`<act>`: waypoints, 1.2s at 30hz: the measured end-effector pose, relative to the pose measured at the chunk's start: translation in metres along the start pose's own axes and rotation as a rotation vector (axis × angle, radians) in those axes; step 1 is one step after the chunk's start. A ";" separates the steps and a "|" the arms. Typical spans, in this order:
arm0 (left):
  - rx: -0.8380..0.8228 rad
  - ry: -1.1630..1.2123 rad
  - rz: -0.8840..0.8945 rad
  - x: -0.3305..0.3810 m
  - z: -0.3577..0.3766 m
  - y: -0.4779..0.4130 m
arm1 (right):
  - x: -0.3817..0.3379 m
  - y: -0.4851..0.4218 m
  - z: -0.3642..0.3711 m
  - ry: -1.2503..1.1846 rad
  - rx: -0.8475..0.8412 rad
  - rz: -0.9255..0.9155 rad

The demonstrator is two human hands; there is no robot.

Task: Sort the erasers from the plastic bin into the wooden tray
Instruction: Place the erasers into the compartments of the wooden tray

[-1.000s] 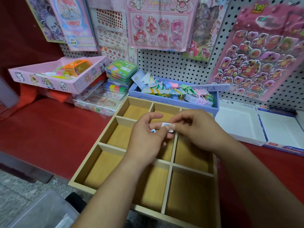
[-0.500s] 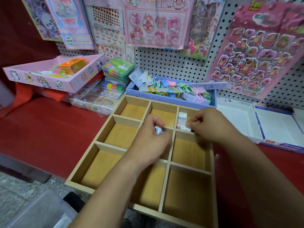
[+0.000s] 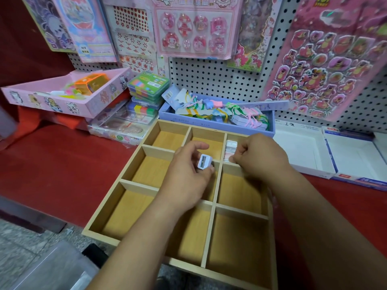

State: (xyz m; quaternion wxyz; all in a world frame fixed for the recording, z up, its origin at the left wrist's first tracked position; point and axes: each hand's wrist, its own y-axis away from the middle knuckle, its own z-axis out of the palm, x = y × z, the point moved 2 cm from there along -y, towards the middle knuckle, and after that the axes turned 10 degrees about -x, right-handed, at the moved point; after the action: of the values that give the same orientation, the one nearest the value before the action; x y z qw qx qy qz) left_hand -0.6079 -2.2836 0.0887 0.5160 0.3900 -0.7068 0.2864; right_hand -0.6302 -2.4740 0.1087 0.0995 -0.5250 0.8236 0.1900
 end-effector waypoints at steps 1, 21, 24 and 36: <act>0.006 0.033 -0.002 0.001 0.001 0.000 | 0.001 0.000 0.000 -0.013 0.000 -0.007; 0.136 -0.627 0.021 0.007 -0.011 0.001 | 0.029 -0.006 -0.014 -0.363 0.250 -0.035; 0.086 -0.668 0.007 0.006 -0.013 0.004 | 0.029 -0.010 -0.006 -0.266 0.266 0.050; 0.081 -0.677 -0.040 0.000 -0.015 0.001 | 0.023 -0.017 0.001 -0.026 0.290 0.120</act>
State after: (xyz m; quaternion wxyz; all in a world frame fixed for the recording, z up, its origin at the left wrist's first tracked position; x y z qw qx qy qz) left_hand -0.6008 -2.2712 0.0931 0.2419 0.4967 -0.8184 0.1584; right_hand -0.6246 -2.4994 0.0957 0.1732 -0.4526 0.8709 0.0815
